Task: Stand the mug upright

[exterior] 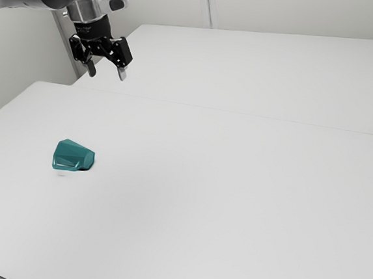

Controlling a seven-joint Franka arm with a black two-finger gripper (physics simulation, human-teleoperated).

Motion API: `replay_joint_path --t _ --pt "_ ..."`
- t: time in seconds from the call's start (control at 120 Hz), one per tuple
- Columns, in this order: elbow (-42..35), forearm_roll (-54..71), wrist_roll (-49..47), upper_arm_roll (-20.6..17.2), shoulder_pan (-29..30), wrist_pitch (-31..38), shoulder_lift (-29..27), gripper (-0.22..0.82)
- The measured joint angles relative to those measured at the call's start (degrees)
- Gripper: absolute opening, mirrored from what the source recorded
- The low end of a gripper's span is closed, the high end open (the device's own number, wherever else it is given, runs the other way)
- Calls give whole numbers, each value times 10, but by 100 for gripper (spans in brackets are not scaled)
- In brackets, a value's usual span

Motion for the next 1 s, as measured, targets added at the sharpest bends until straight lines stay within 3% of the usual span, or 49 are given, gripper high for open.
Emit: replay_joint_path --t 0.5,1.0 --pt "-1 0 -5 -8 26 -3 -14 58" --pt "0 -1 74 -8 75 2 -5 58"
